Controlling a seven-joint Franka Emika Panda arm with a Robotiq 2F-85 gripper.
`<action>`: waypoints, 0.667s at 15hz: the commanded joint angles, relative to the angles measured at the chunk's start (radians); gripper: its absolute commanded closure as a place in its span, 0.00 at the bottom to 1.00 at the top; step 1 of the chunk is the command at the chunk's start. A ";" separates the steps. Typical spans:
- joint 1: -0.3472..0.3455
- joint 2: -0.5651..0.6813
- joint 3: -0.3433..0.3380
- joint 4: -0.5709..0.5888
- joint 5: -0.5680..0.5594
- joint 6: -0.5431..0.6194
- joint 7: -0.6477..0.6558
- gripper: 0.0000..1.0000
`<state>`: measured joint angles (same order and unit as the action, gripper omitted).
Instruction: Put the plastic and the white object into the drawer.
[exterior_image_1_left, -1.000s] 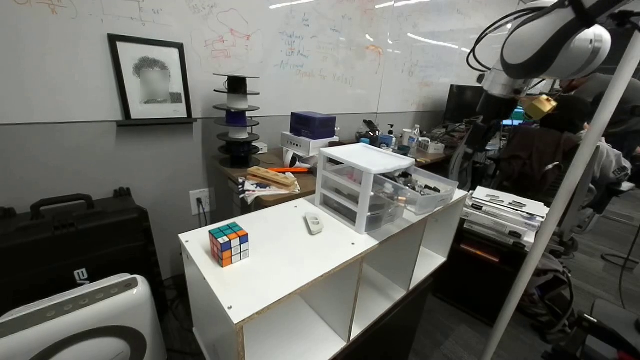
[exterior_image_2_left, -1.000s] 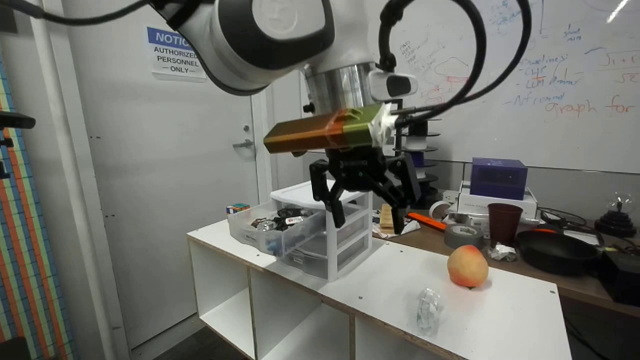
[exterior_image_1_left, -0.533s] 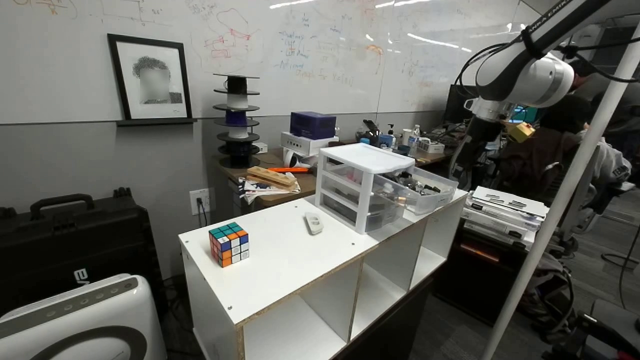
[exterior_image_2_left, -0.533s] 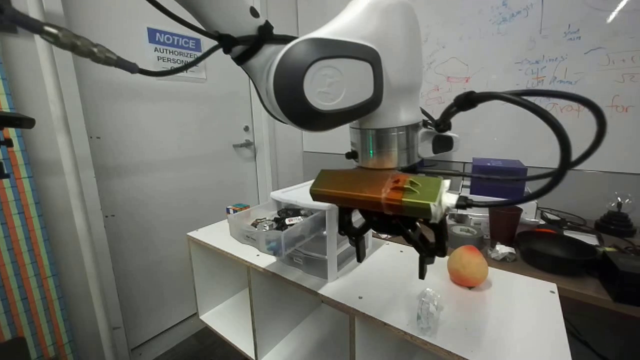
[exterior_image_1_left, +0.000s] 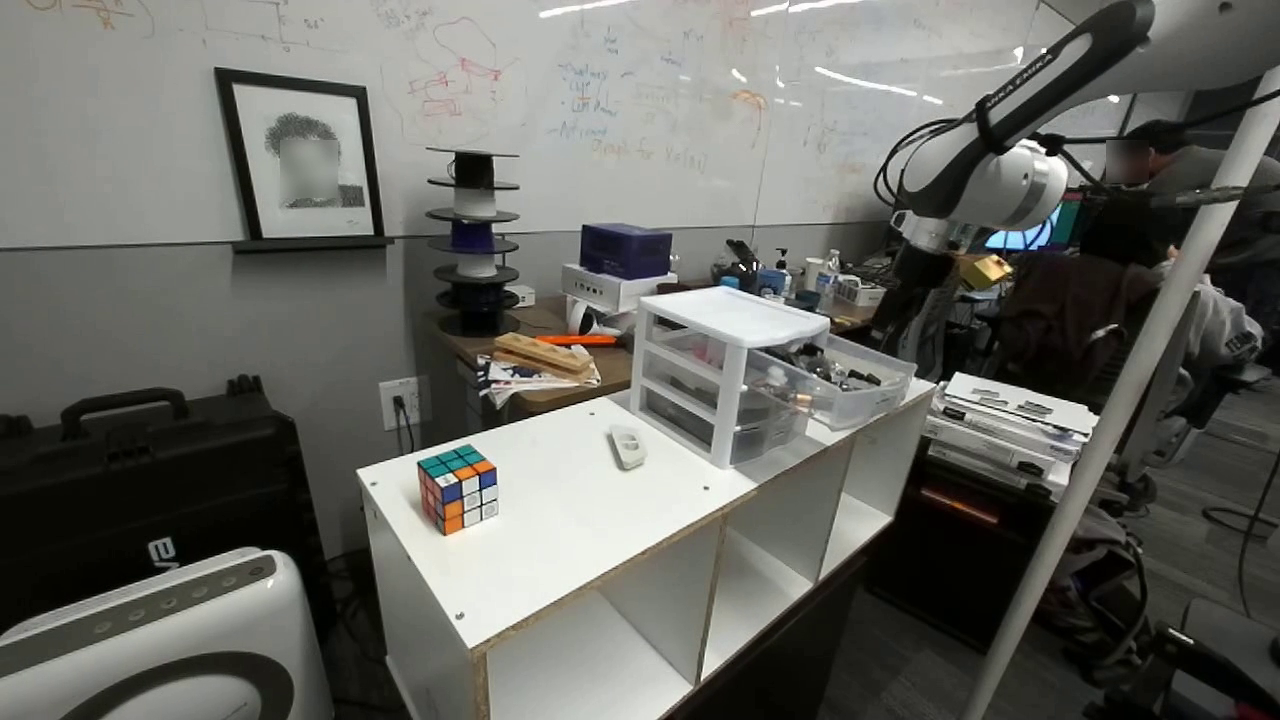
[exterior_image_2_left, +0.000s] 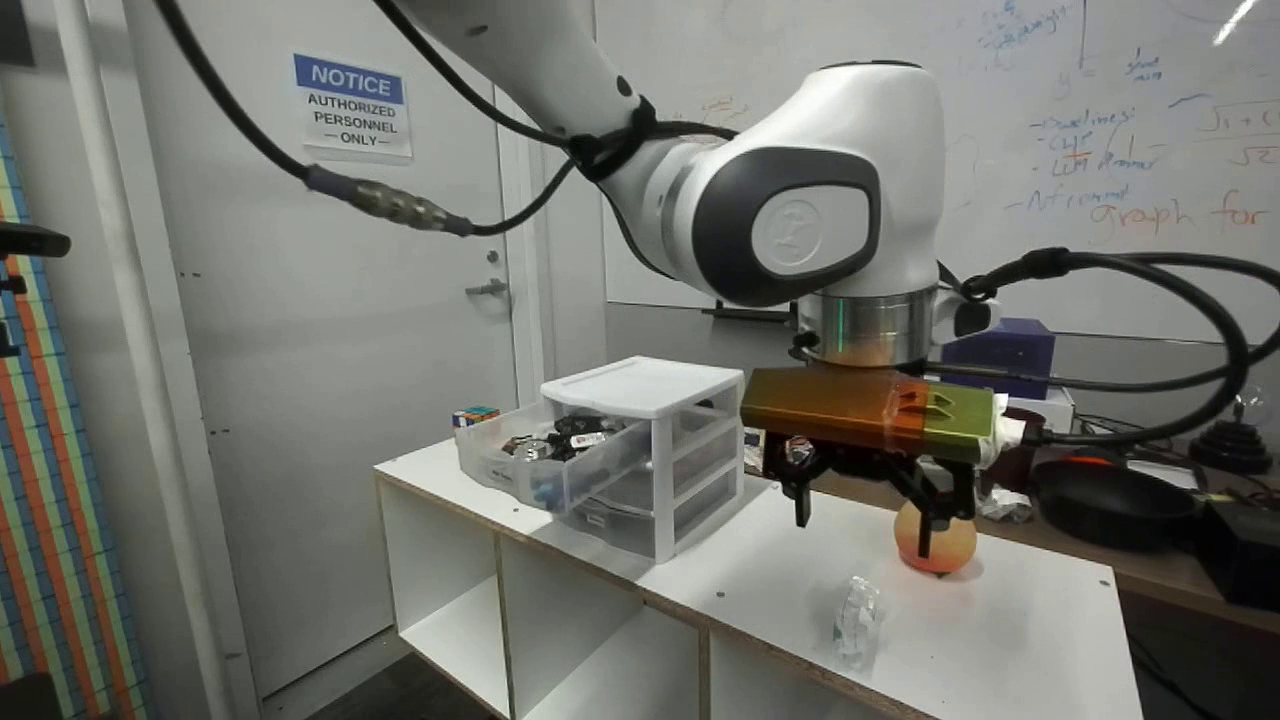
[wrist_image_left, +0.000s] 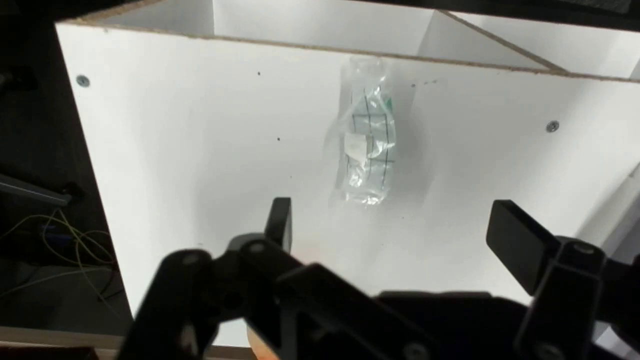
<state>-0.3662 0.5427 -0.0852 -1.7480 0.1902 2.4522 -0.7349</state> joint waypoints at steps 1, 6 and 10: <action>-0.020 0.134 0.042 0.199 -0.006 -0.071 0.022 0.00; -0.019 0.210 0.050 0.280 -0.037 -0.141 0.026 0.00; -0.025 0.216 0.041 0.268 -0.054 -0.176 0.026 0.00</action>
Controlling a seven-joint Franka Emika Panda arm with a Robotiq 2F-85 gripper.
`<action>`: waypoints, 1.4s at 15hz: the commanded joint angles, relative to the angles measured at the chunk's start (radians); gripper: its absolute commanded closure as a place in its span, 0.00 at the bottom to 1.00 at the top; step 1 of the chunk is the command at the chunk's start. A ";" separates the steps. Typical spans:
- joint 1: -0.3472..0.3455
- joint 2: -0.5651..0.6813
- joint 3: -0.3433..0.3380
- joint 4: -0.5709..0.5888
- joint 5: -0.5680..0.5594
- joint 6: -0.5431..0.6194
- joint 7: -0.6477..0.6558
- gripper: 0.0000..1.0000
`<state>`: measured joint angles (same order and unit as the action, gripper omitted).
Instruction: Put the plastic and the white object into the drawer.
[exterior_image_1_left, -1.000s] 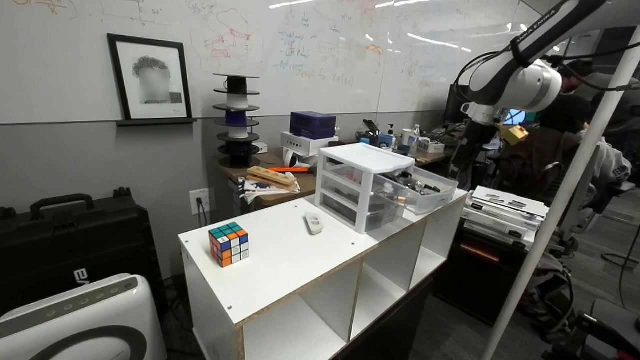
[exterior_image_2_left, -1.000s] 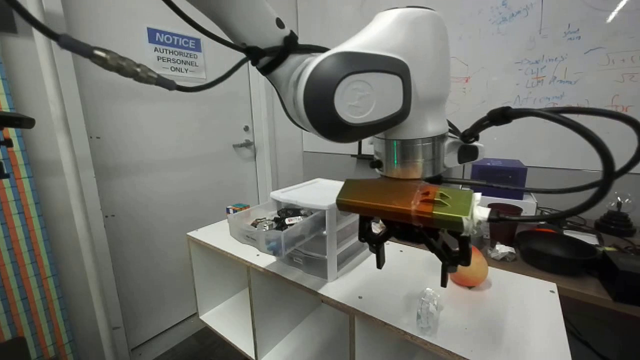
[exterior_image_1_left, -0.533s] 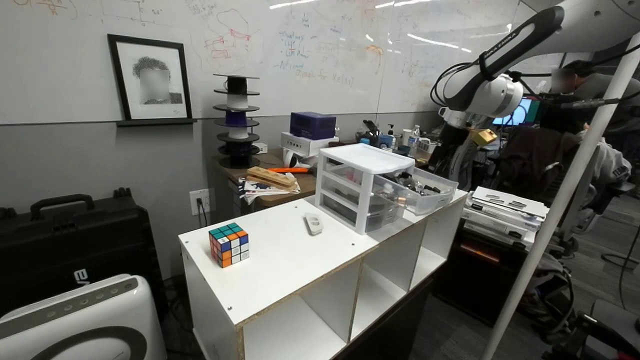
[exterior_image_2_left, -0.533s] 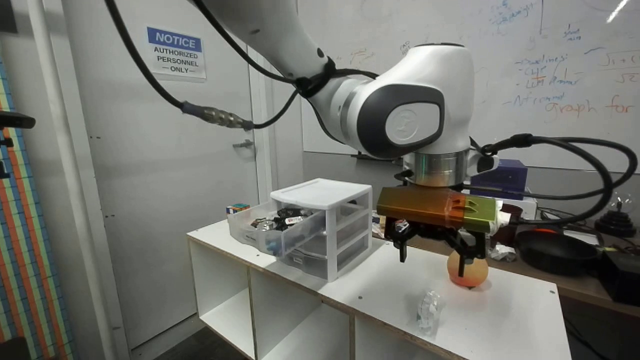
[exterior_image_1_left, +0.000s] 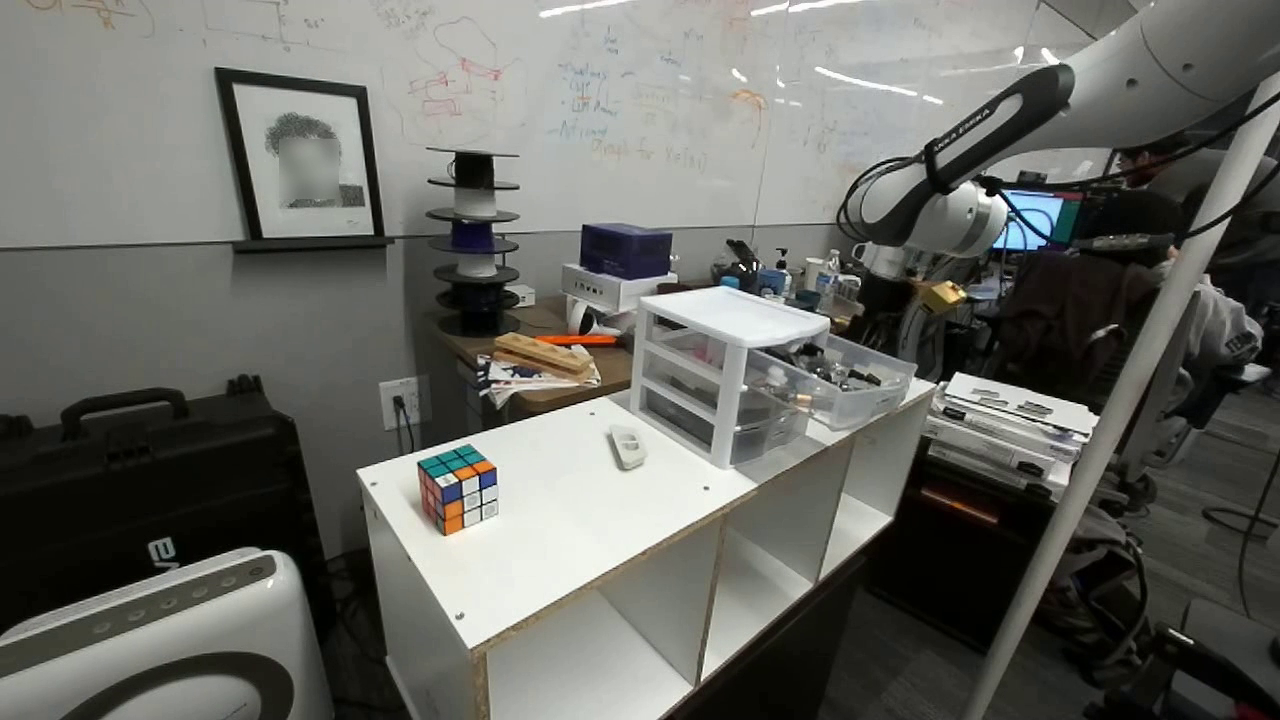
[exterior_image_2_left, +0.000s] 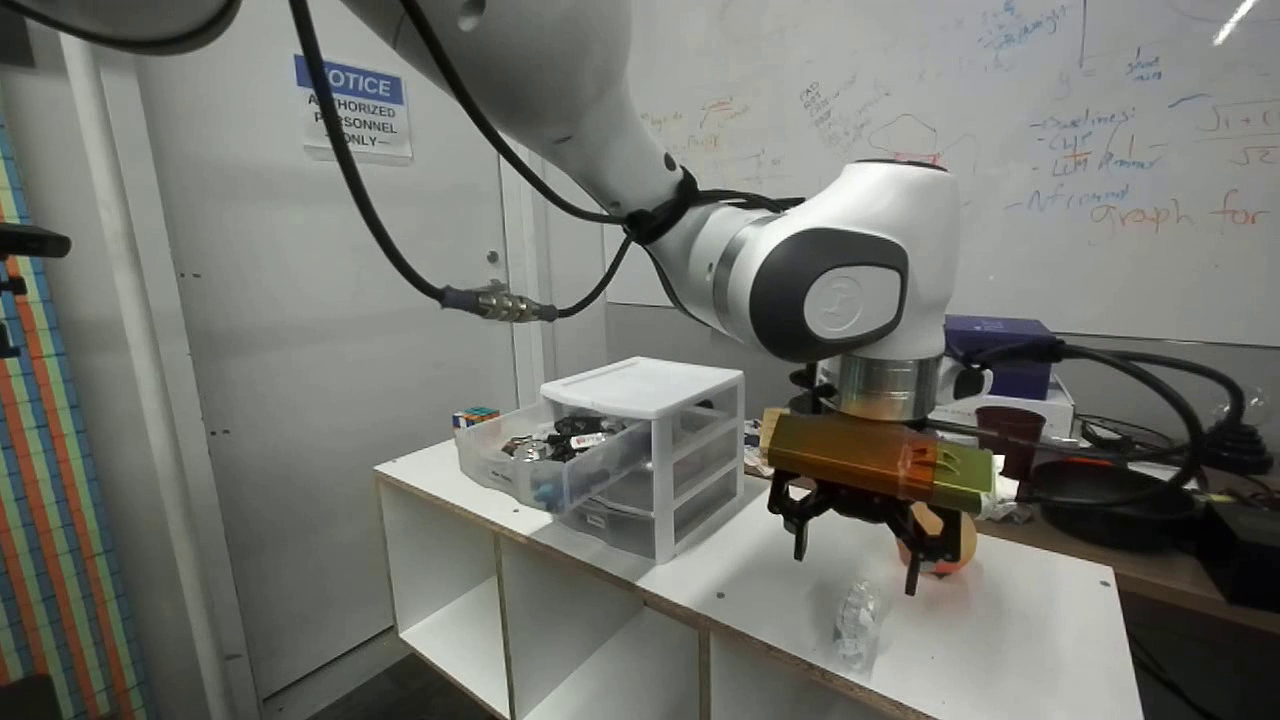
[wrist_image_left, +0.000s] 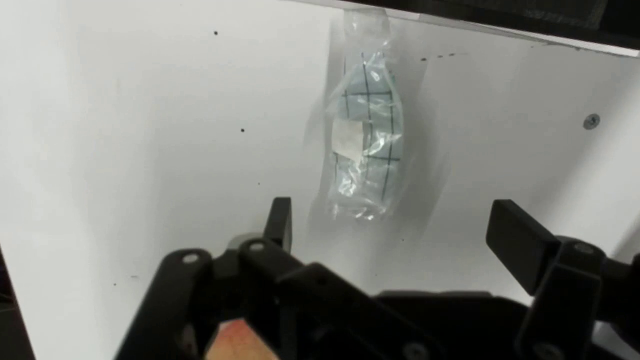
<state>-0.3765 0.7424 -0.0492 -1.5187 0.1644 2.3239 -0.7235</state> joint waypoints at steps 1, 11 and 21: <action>-0.017 0.014 0.002 0.031 -0.034 -0.052 0.016 0.00; -0.018 0.017 0.025 -0.016 -0.064 -0.019 -0.026 0.58; -0.016 -0.065 0.001 -0.109 -0.118 -0.036 -0.051 0.93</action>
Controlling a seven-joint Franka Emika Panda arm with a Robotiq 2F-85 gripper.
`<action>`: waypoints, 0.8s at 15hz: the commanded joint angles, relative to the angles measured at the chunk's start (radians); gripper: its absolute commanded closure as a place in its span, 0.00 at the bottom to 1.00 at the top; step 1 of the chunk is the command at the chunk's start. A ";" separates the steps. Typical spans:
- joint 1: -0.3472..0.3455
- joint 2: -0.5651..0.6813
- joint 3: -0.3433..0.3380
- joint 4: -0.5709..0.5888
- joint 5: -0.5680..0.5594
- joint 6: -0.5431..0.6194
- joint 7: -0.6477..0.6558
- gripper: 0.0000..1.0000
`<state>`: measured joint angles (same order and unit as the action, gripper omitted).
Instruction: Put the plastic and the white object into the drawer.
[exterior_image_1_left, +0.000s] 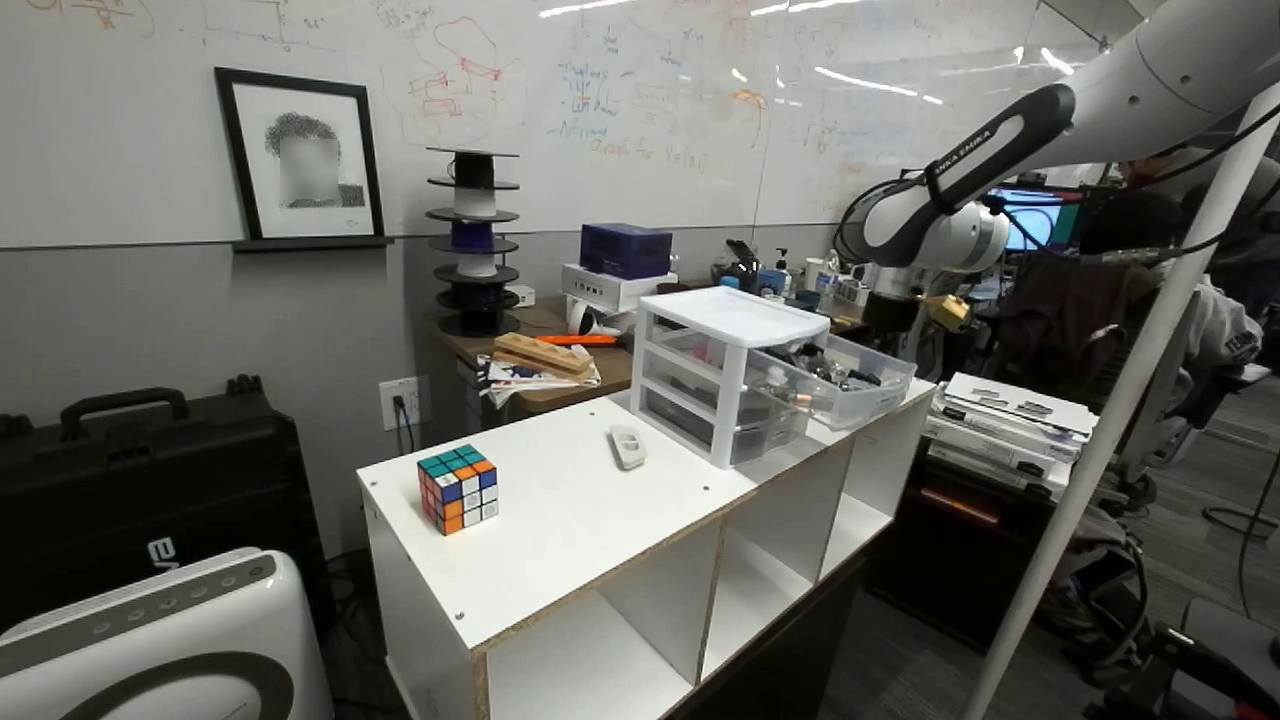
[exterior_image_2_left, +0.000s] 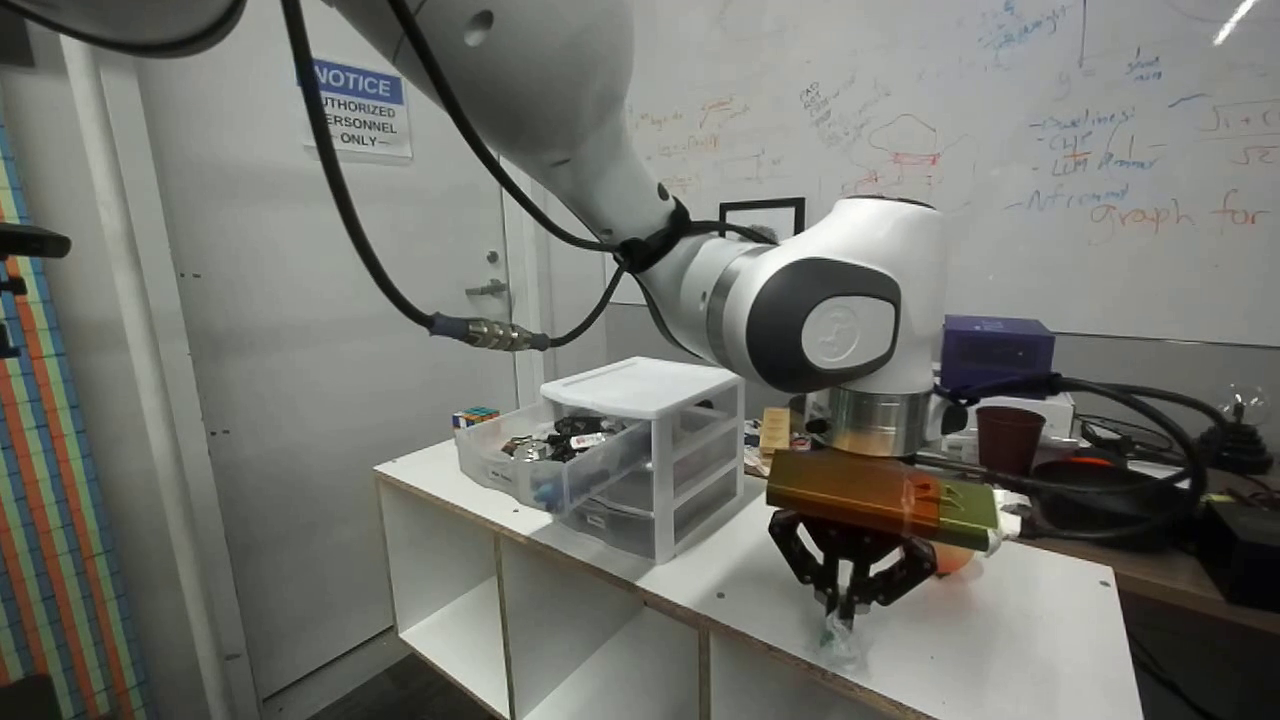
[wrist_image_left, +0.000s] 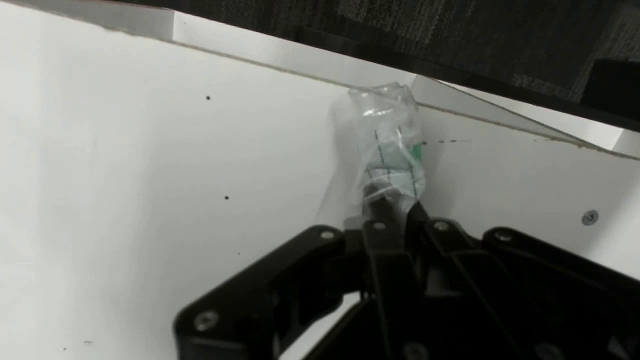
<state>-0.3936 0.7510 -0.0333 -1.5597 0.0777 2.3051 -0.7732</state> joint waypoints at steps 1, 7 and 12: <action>0.004 -0.095 -0.023 -0.082 -0.039 -0.026 0.009 0.93; 0.027 -0.334 -0.062 -0.246 -0.058 -0.036 0.057 0.93; 0.106 -0.537 -0.076 -0.369 -0.120 -0.066 0.176 0.93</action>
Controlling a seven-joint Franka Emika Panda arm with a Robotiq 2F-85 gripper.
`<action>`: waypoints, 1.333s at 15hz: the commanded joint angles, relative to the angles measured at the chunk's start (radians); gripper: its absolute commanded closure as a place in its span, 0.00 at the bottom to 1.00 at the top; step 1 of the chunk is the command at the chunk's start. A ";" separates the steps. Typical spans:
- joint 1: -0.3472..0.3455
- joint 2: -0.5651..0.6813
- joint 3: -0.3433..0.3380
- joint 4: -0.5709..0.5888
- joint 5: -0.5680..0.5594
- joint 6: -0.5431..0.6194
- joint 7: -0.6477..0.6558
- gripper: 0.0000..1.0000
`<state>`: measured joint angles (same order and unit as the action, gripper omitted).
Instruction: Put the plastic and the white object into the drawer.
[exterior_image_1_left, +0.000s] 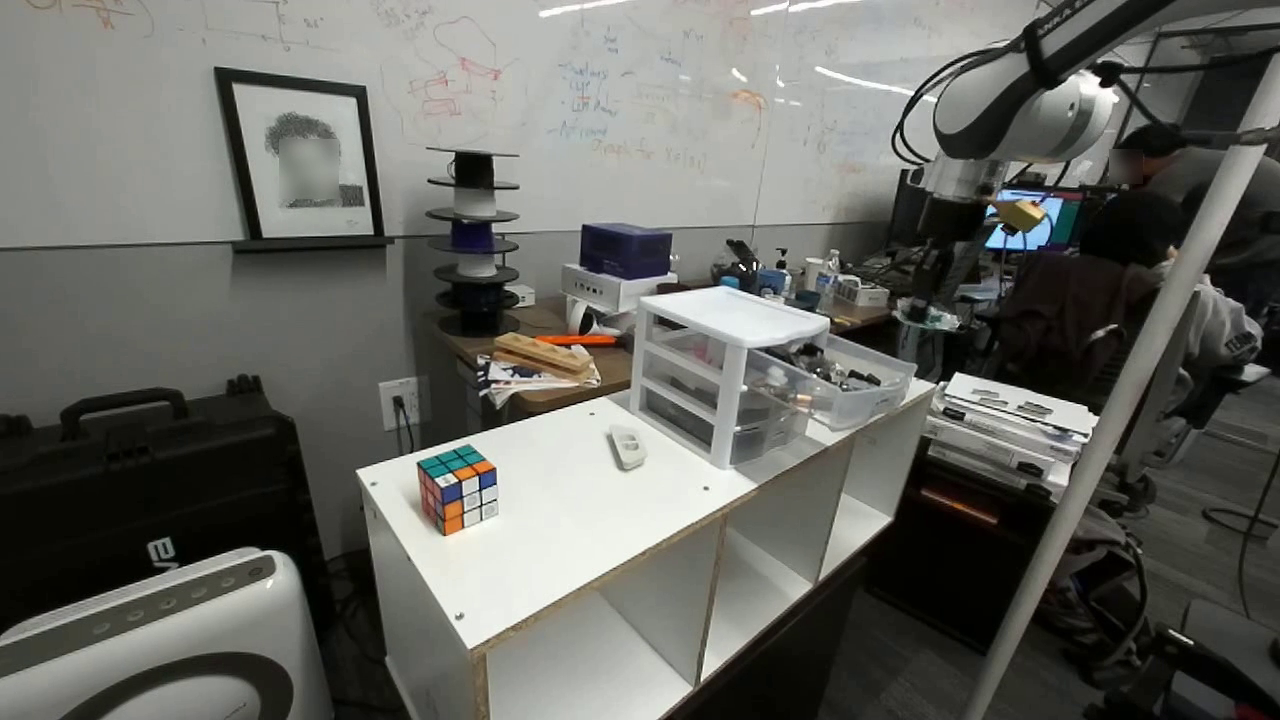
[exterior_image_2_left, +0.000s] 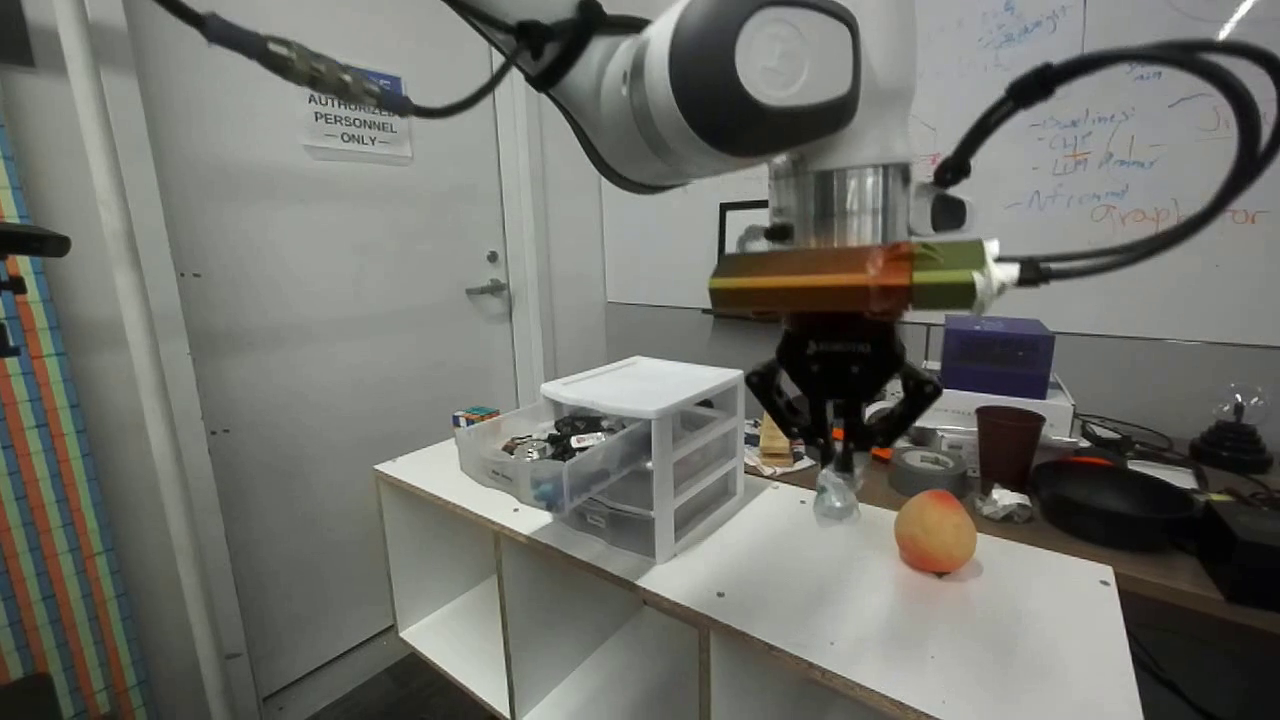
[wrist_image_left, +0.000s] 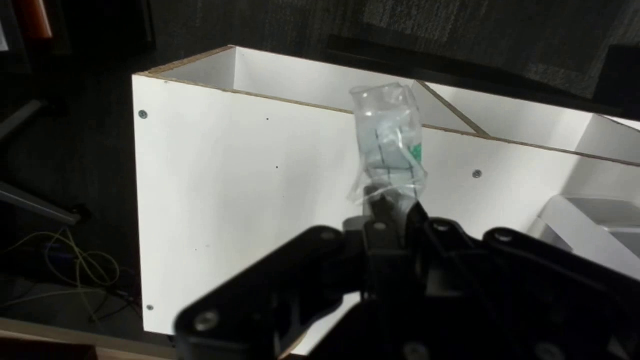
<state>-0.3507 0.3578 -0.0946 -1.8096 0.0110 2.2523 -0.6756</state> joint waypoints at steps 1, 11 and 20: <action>0.079 -0.177 -0.005 -0.142 -0.058 -0.023 0.087 0.93; 0.265 -0.370 0.067 -0.309 -0.059 -0.101 0.133 0.93; 0.301 -0.357 0.072 -0.462 0.025 0.109 0.118 0.92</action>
<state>-0.0617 0.0215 -0.0260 -2.2157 -0.0060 2.2450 -0.5573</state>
